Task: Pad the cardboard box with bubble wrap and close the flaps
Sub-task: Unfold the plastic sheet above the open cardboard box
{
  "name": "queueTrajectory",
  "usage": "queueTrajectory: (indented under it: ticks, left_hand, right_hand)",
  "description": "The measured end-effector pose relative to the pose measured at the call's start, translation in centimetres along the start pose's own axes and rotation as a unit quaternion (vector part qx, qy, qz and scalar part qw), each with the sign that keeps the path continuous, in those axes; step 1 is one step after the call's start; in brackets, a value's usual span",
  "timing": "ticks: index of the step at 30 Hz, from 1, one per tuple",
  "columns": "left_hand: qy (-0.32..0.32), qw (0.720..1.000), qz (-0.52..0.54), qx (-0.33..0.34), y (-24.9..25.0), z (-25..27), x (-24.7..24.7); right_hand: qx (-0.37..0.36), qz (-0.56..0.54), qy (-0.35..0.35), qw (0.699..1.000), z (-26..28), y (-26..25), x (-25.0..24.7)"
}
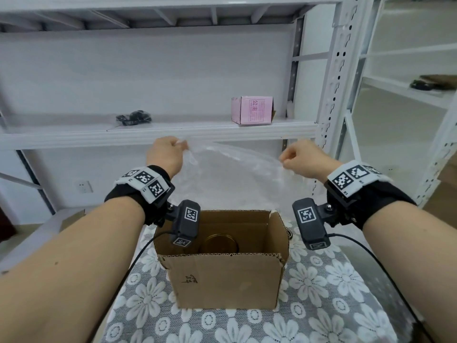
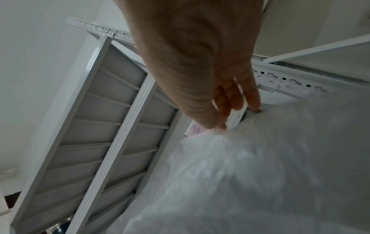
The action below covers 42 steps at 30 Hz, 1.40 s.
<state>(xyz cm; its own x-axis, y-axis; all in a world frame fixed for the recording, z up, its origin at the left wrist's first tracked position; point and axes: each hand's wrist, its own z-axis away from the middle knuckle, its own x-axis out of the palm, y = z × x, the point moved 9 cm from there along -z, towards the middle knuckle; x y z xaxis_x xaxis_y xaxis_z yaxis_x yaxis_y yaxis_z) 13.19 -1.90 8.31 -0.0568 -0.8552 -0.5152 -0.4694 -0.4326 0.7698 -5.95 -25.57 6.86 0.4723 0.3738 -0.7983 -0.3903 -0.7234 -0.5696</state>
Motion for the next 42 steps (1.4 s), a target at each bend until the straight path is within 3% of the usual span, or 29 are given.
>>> queueTrajectory:
  ticks: [3,5,8,10,13,15,17,20,22,24,26,28,29,33,37,39,42]
  left_hand:
    - [0.045,0.998,-0.024,-0.021,-0.7,-0.4,-0.9]
    - [0.038,0.999,0.002,-0.028,-1.1,-0.6,-0.6]
    - [0.035,0.999,0.014,-0.033,-0.7,-0.2,-0.2]
    - [0.043,0.999,0.007,-0.032,0.1,0.1,-0.1]
    - [0.062,0.997,0.01,-0.033,0.5,-0.1,-0.8]
    - [0.074,0.997,0.01,-0.033,0.1,-0.6,-1.5]
    - [0.085,0.995,-0.018,-0.043,-0.7,-0.7,-2.1]
    - [0.082,0.99,-0.101,-0.063,-0.9,-0.1,-2.2]
    - [0.057,0.977,-0.197,-0.064,-0.1,0.7,-1.2]
    - [0.038,0.976,-0.208,0.058,3.5,1.7,0.7]
    - [-0.056,0.967,-0.14,0.207,7.8,3.8,3.9]
    - [-0.185,0.94,-0.125,0.257,9.7,6.0,7.3]
    - [-0.215,0.934,-0.128,0.256,10.0,6.5,8.4]
    - [-0.223,0.949,-0.046,0.219,10.1,5.5,8.6]
    - [-0.262,0.953,-0.04,0.147,8.2,4.7,8.7]
    - [-0.28,0.952,-0.042,0.12,7.4,4.8,8.8]
    - [-0.306,0.947,-0.016,0.091,6.9,5.2,8.8]
  right_hand:
    - [0.043,0.018,0.025,0.999,0.3,1.3,-0.6]
    - [0.01,-0.034,0.035,0.999,0.7,0.8,-0.5]
    - [-0.016,-0.117,-0.064,0.991,2.1,-1.4,2.4]
    - [-0.02,-0.11,-0.103,0.988,2.4,-2.4,4.2]
    - [-0.042,0.001,-0.025,0.999,1.4,-2.2,3.5]
    - [-0.009,0.066,0.044,0.997,0.9,-0.7,1.4]
    - [0.041,0.08,0.073,0.993,0.7,1.3,-0.2]
    - [0.06,0.044,0.126,0.989,0.9,2.5,-2.1]
    - [0.051,0.02,0.12,0.991,1.0,2.2,-2.0]
    - [0.013,0.005,0.068,0.998,0.8,0.9,-0.9]
    - [-0.015,-0.011,0.015,1.0,0.8,-0.6,0.2]
    - [-0.028,-0.036,-0.003,0.999,1.2,-1.8,0.3]
    - [-0.033,-0.049,-0.013,0.998,1.3,-2.4,0.3]
    - [-0.016,0.002,-0.06,0.998,1.9,-2.5,-0.1]
    - [0.0,0.025,0.013,1.0,1.0,-0.7,-1.7]
    - [-0.016,-0.04,0.026,0.999,1.1,-0.8,-1.8]
    - [-0.036,-0.147,-0.04,0.988,1.6,-1.6,-0.3]
